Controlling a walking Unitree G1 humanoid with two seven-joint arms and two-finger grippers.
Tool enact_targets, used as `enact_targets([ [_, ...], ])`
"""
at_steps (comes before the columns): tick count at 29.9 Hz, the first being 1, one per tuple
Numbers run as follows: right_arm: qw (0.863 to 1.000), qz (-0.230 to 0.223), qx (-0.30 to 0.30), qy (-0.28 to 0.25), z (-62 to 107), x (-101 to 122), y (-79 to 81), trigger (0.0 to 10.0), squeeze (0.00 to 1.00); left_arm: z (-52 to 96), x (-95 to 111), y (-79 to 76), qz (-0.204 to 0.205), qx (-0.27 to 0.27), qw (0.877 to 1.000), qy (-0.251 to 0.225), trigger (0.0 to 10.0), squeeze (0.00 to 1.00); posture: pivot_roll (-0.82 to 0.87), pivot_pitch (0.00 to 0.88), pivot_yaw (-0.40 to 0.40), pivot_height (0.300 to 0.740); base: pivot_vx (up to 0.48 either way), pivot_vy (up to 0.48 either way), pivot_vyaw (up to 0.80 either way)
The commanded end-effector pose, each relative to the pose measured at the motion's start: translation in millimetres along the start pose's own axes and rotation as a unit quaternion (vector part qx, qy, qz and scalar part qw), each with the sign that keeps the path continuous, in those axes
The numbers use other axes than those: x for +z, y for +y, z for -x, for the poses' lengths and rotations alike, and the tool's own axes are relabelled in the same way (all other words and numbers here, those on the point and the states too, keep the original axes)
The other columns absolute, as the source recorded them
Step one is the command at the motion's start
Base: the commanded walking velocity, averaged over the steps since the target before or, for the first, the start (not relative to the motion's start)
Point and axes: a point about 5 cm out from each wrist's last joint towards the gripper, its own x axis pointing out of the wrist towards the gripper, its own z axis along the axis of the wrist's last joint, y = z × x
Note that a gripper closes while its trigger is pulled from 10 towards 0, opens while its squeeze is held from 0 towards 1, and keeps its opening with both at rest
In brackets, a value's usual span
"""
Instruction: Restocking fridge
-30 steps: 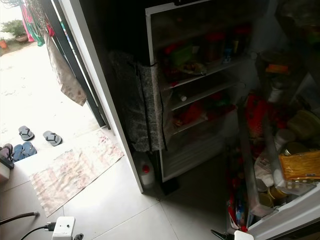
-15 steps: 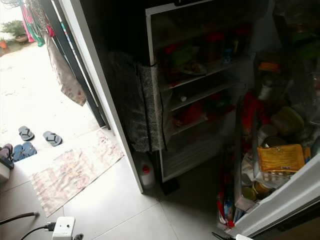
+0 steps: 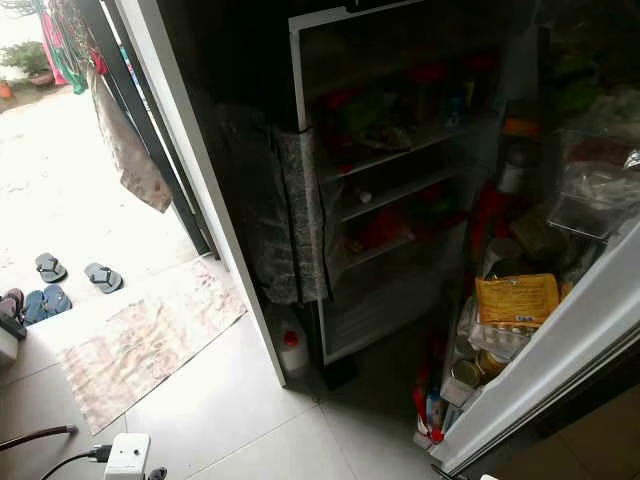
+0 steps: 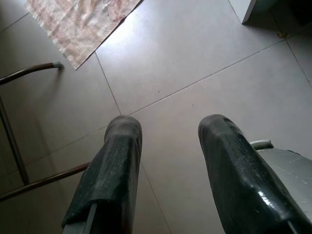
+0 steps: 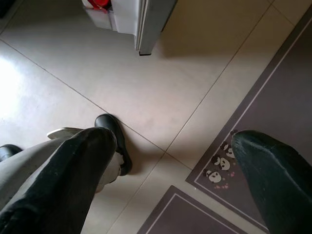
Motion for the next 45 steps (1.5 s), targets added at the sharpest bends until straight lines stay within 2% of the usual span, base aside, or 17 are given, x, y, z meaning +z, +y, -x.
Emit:
enact_targets([
  [1,1.0,-0.016,-0.002,0.006,0.4,-3,1.6,10.0,0.0,1.8,-8,1.2,-0.011,-0.002,1.0,0.018,10.0,0.0,-0.1,0.038,0.069,0.74,0.0,0.0,0.0],
  [5,1.0,-0.023,-0.012,0.007,0.5,-4,1.0,10.0,0.0,1.9,-8,1.1,-0.011,-0.002,1.0,0.018,10.0,0.0,-0.1,0.038,0.069,0.74,0.0,0.0,0.0],
  [12,0.996,-0.065,-0.053,0.005,1.2,-5,-1.4,10.0,0.0,1.2,-6,0.2,-0.012,-0.004,1.0,0.016,10.0,0.0,-0.11,0.037,0.071,0.74,0.0,0.0,0.0],
  [20,0.995,-0.076,-0.062,0.001,1.4,-5,-1.6,10.0,0.0,0.9,-5,-1.4,-0.012,-0.006,1.0,0.015,10.0,0.0,-0.11,0.035,0.071,0.74,0.0,0.0,0.0],
  [28,0.983,-0.153,-0.097,-0.022,3.1,-5,-2.5,10.0,0.0,0.8,-5,-1.2,-0.013,-0.005,1.0,0.015,10.0,0.0,-0.11,0.027,0.076,0.74,0.0,0.0,0.0],
  [31,0.98,-0.165,-0.105,-0.031,3.6,-4,-3.1,10.0,0.0,0.5,-4,-0.7,-0.013,-0.005,1.0,0.013,10.0,0.0,-0.11,0.023,0.077,0.74,0.0,0.0,0.0],
  [32,0.979,-0.168,-0.109,-0.035,3.6,-2,-5.3,10.0,0.0,0.4,-3,-0.5,-0.013,-0.005,1.0,0.013,10.0,0.0,-0.11,0.022,0.077,0.74,0.0,0.0,0.0],
  [33,0.973,-0.173,-0.137,-0.063,2.2,14,-27.0,10.0,0.0,0.3,-3,-0.3,-0.013,-0.005,1.0,0.012,10.0,0.0,-0.11,0.022,0.077,0.74,0.0,0.0,0.0],
  [34,0.962,-0.181,-0.177,-0.105,3.4,40,-59.1,10.0,0.0,0.2,-3,-0.1,-0.014,-0.004,1.0,0.012,10.0,0.0,-0.11,0.019,0.079,0.74,0.0,0.0,0.0],
  [35,0.957,-0.184,-0.189,-0.117,4.5,49,-68.2,10.0,0.0,0.1,-3,0.0,-0.014,-0.004,1.0,0.012,10.0,0.0,-0.11,0.019,0.079,0.74,0.0,0.0,0.0],
  [38,0.948,-0.19,-0.205,-0.15,7.3,64,-76.6,10.0,0.0,0.1,-3,-0.2,-0.015,-0.005,1.0,0.011,10.0,0.0,-0.11,0.014,0.079,0.74,0.0,0.0,0.0],
  [43,0.941,-0.2,-0.205,-0.179,9.5,76,-78.7,10.0,0.0,0.0,-2,-0.4,-0.015,-0.006,1.0,0.011,10.0,0.0,-0.11,0.013,0.08,0.74,0.0,0.0,0.0],
  [45,0.94,-0.182,-0.196,-0.214,11.9,90,-76.7,10.0,0.0,0.0,-2,-0.6,-0.015,-0.006,1.0,0.011,10.0,0.0,-0.11,0.013,0.08,0.74,0.0,0.0,0.0],
])
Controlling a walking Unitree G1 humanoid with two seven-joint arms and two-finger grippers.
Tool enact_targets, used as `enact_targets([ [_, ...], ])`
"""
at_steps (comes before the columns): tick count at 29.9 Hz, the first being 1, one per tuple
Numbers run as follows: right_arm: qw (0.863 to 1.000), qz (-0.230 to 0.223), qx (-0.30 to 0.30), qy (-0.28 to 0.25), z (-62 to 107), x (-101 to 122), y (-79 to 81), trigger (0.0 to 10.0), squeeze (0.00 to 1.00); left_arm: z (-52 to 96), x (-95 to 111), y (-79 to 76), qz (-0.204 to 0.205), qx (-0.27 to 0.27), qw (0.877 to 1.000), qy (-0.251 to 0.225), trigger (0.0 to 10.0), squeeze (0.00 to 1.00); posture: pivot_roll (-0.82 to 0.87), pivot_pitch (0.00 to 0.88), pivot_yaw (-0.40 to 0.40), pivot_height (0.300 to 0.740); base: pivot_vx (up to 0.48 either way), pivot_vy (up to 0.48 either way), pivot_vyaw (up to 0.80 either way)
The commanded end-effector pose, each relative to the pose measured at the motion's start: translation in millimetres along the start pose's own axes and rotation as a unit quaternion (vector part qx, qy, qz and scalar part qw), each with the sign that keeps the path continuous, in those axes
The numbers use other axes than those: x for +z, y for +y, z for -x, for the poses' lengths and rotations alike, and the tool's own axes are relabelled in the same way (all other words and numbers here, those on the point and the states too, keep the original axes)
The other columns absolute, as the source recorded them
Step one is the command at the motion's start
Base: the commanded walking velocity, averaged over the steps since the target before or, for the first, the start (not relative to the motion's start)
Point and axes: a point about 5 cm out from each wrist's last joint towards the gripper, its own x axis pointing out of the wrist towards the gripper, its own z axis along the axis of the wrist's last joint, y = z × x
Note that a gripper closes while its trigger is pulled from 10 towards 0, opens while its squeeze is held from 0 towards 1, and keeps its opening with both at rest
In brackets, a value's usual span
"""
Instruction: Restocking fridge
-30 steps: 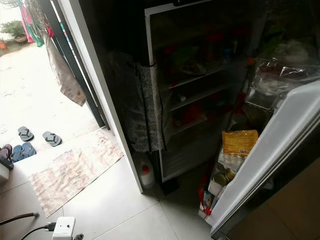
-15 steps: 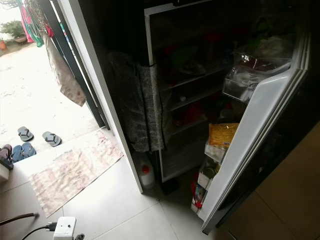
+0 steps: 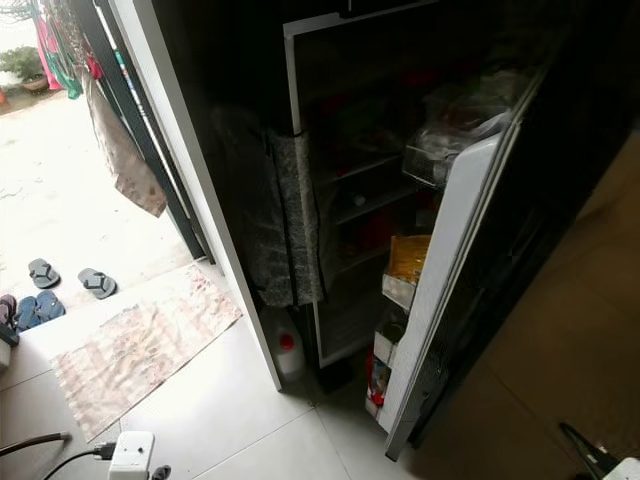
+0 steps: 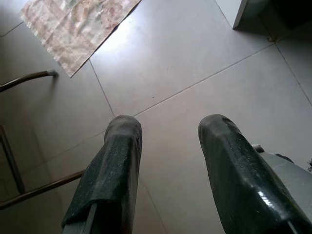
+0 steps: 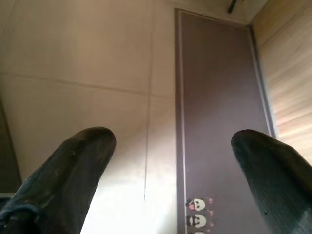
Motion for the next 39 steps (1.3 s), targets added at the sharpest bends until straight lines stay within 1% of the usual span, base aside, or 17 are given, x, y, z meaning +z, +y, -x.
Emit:
enact_targets([
  [1,0.999,0.004,0.016,-0.031,-1.3,12,5.4,10.0,0.0,0.9,-5,5.7,-0.013,0.004,1.0,0.013,10.0,0.0,-0.11,0.013,0.08,0.74,0.0,0.0,0.0],
  [7,0.994,0.007,0.034,-0.107,0.7,38,20.0,10.0,0.0,0.8,-4,6.3,-0.013,0.004,1.0,0.013,10.0,0.0,-0.11,0.024,0.084,0.74,0.0,0.0,0.0],
  [10,0.975,0.028,0.089,-0.202,10.2,65,42.5,10.0,0.0,0.8,-4,7.8,-0.014,0.006,1.0,0.012,10.0,0.0,-0.11,0.029,0.088,0.74,0.0,0.0,0.0],
  [13,0.962,0.017,0.117,-0.245,16.9,79,52.9,10.0,0.0,0.8,-4,8.4,-0.014,0.006,1.0,0.012,10.0,0.0,-0.11,0.03,0.088,0.74,0.0,0.0,0.0],
  [17,0.954,-0.025,0.091,-0.283,12.4,106,38.2,10.0,0.0,0.7,-4,10.3,-0.014,0.008,1.0,0.01,10.0,0.0,-0.11,0.034,0.09,0.74,0.0,0.0,0.0],
  [20,0.943,-0.031,0.122,-0.307,11.5,123,35.2,10.0,0.0,0.9,-4,11.2,-0.015,0.009,1.0,0.011,10.0,0.0,-0.11,0.036,0.091,0.74,0.0,0.0,0.0],
  [22,0.924,-0.039,0.183,-0.334,9.9,148,28.4,10.0,0.0,1.2,-5,11.9,-0.016,0.009,1.0,0.012,10.0,0.0,-0.11,0.036,0.091,0.74,0.0,0.0,0.0],
  [24,0.921,-0.053,0.209,-0.325,7.9,153,26.6,10.0,0.0,1.3,-5,11.7,-0.016,0.008,1.0,0.013,10.0,0.0,-0.11,0.036,0.091,0.74,0.0,0.0,0.0],
  [27,0.908,-0.05,0.307,-0.282,2.6,159,24.7,10.0,0.0,0.9,-5,10.1,-0.016,0.006,1.0,0.013,10.0,0.0,-0.13,0.043,0.092,0.74,0.0,0.0,0.0],
  [29,0.889,-0.053,0.382,-0.248,5.2,156,33.0,10.0,0.0,0.8,-4,9.6,-0.016,0.004,1.0,0.013,10.0,0.0,-0.13,0.044,0.091,0.74,0.0,0.0,0.0],
  [30,0.87,-0.037,0.427,-0.245,11.1,155,39.6,10.0,0.0,0.8,-4,9.4,-0.017,0.004,1.0,0.013,10.0,0.0,-0.13,0.044,0.092,0.74,0.0,0.0,0.0],
  [31,0.833,0.005,0.494,-0.247,23.6,152,52.1,10.0,0.0,0.7,-4,9.3,-0.017,0.003,1.0,0.013,10.0,0.0,-0.13,0.048,0.092,0.74,0.0,0.0,0.0],
  [32,0.833,0.005,0.494,-0.247,23.6,152,52.1,10.0,0.0,0.7,-4,9.3,-0.017,0.003,1.0,0.013,10.0,0.0,-0.13,0.048,0.092,0.74,0.0,0.0,0.0],
  [33,0.797,0.038,0.552,-0.242,35.7,148,65.3,10.0,0.0,0.7,-4,9.4,-0.017,0.003,1.0,0.013,10.0,0.0,-0.13,0.048,0.093,0.74,0.0,0.0,0.0],
  [37,0.753,0.035,0.613,-0.236,52.8,153,87.6,10.0,0.0,0.7,-4,9.6,-0.017,0.004,1.0,0.013,10.0,0.0,-0.12,0.049,0.095,0.74,0.0,0.0,0.0],
  [38,0.753,0.035,0.613,-0.236,52.8,153,87.6,10.0,0.0,0.7,-4,9.6,-0.017,0.004,1.0,0.013,10.0,0.0,-0.12,0.049,0.095,0.74,0.0,0.0,0.0],
  [39,0.731,0.04,0.639,-0.234,60.9,154,96.7,10.0,0.0,0.9,-5,9.6,-0.017,0.004,1.0,0.012,10.0,0.0,-0.12,0.05,0.096,0.74,0.0,0.0,0.0],
])
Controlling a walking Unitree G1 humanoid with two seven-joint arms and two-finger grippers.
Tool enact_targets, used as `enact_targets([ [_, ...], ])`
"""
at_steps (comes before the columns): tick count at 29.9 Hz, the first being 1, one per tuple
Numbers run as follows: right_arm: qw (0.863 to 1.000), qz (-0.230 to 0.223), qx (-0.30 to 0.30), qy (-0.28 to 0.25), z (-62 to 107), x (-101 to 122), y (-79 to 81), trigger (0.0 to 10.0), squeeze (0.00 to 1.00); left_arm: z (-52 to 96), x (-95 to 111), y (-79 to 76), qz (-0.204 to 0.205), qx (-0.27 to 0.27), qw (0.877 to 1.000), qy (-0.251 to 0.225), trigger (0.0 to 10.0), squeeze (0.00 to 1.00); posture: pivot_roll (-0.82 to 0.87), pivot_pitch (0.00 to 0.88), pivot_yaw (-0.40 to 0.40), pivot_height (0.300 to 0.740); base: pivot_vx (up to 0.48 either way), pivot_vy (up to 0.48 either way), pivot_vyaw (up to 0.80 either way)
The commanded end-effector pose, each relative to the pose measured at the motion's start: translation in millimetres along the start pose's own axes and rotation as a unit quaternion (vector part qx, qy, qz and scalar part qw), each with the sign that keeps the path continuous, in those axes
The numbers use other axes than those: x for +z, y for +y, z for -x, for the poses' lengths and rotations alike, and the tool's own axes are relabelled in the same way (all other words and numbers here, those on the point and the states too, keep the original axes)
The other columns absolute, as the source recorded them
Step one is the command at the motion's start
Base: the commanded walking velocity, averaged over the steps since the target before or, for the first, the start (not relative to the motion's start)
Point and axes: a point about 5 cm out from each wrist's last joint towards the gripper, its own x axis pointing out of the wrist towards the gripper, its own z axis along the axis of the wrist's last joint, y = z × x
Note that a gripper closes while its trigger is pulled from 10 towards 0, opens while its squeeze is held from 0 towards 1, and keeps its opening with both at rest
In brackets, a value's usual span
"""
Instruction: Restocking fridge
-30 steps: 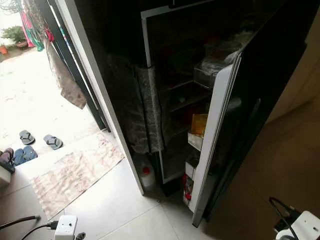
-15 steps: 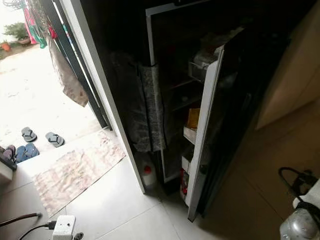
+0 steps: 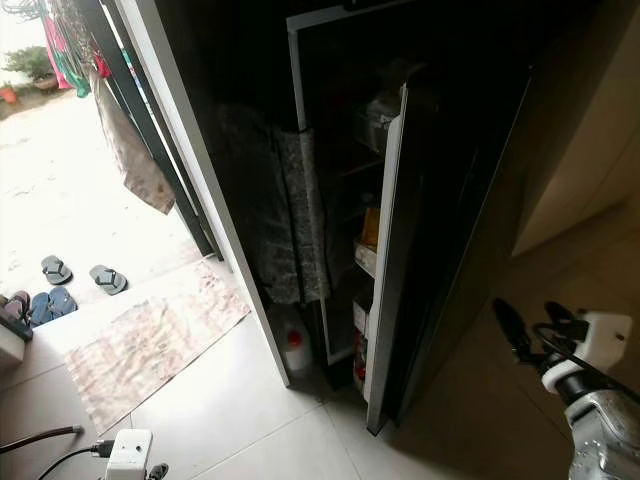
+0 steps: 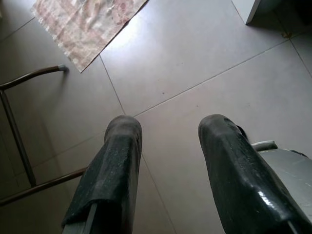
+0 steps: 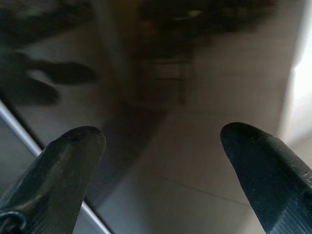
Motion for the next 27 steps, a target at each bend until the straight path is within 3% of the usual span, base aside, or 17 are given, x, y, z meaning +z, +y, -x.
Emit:
enact_targets([
  [1,0.999,-0.003,0.053,-0.01,-13.1,7,15.2,10.0,0.0,1.7,-7,4.4,-0.009,0.0,1.0,0.014,10.0,0.0,-0.11,0.048,0.096,0.74,0.0,0.0,0.0],
  [8,0.997,0.013,0.071,-0.037,-42.1,16,42.1,10.0,0.0,2.1,-8,7.2,-0.004,0.007,1.0,0.015,10.0,0.0,-0.1,0.038,0.093,0.74,0.0,0.0,0.0],
  [21,0.997,0.035,0.054,-0.047,-63.7,19,58.9,10.0,0.0,1.6,-6,6.6,-0.007,0.004,1.0,0.012,10.0,0.0,-0.1,0.021,0.096,0.74,0.0,0.0,0.0],
  [27,0.997,0.05,0.034,-0.046,-84.7,19,73.0,10.0,0.0,0.8,-4,8.7,-0.009,0.006,1.0,0.012,10.0,0.0,-0.1,0.015,0.098,0.74,0.0,0.0,0.0],
])
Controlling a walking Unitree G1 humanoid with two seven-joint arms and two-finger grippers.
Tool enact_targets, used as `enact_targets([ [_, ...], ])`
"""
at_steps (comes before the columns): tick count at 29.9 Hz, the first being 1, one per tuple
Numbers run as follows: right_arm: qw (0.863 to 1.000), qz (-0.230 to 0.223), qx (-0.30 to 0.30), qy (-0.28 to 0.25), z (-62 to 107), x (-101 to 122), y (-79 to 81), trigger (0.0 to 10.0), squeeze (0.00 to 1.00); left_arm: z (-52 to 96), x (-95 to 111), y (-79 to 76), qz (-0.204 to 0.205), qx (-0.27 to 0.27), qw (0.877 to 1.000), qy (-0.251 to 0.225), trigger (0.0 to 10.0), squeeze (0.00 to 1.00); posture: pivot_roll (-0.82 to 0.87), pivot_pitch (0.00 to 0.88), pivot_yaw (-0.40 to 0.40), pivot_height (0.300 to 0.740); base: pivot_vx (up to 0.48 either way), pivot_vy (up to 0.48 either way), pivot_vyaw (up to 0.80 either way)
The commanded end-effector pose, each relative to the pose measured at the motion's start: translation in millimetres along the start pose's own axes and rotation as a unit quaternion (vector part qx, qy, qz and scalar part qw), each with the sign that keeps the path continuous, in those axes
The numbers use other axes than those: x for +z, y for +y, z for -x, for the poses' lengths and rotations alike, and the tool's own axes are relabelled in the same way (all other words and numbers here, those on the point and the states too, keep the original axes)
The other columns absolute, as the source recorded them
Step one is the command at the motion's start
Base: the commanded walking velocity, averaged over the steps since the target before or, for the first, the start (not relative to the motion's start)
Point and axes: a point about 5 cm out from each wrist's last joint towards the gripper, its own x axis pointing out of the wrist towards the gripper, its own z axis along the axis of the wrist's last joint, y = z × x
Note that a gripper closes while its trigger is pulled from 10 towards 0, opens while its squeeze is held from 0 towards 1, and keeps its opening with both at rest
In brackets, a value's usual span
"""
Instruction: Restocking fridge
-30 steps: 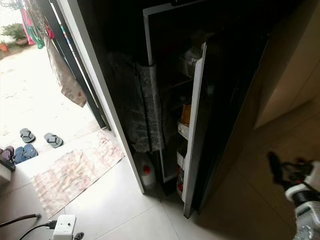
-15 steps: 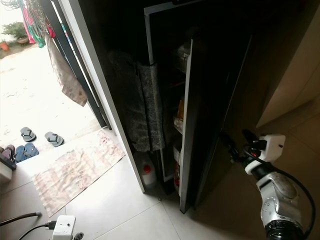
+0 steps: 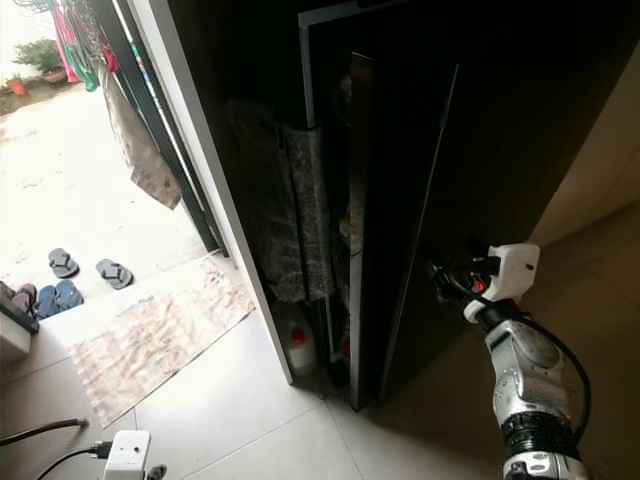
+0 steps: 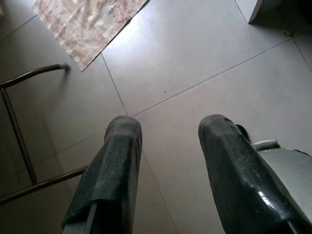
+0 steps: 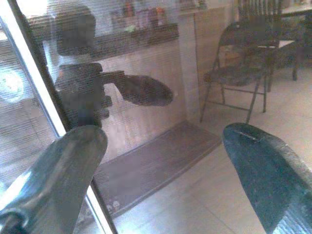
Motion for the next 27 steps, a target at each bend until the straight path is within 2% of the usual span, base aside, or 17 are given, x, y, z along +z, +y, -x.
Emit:
enact_targets([
  [1,1.0,0.005,-0.001,0.001,-7.4,-2,7.4,10.0,0.0,0.9,-5,6.4,-0.009,0.004,1.0,0.013,10.0,0.0,-0.1,0.013,0.099,0.74,0.0,0.0,0.0],
  [8,1.0,0.011,-0.008,-0.002,-30.3,4,23.3,10.0,0.0,0.1,-3,6.2,-0.01,0.003,1.0,0.015,10.0,0.0,-0.11,0.0,0.108,0.74,0.0,0.0,0.0],
  [9,1.0,0.008,-0.003,-0.004,-40.8,9,31.0,10.0,0.0,-0.7,-1,5.7,-0.009,0.003,1.0,0.014,10.0,0.0,-0.11,0.0,0.108,0.74,0.0,0.0,0.0],
  [12,1.0,0.0,0.014,-0.023,-58.3,21,46.9,10.0,0.0,-1.8,2,5.0,-0.005,0.004,1.0,0.01,10.0,0.0,-0.1,0.0,0.107,0.74,0.0,0.0,0.0],
  [18,0.999,-0.012,0.033,-0.029,-76.6,31,66.8,10.0,0.0,-1.6,2,7.8,-0.004,0.009,1.0,0.01,10.0,0.0,-0.09,0.0,0.103,0.74,0.0,0.0,0.0],
  [20,0.999,-0.012,0.034,-0.028,-77.7,32,68.1,10.0,0.0,-1.5,1,8.1,-0.004,0.01,1.0,0.011,10.0,0.0,-0.09,0.0,0.103,0.74,0.0,0.0,0.0],
  [22,0.999,-0.012,0.046,-0.022,-83.9,32,78.0,10.0,0.0,-1.1,0,9.7,-0.001,0.014,1.0,0.011,10.0,0.0,-0.08,0.0,0.095,0.74,0.0,0.0,0.0],
  [27,0.998,-0.009,0.062,-0.007,-90.4,31,90.0,10.0,0.0,-0.4,-1,9.4,0.003,0.018,1.0,0.012,10.0,0.0,-0.06,0.0,0.083,0.74,0.0,0.0,0.0],
])
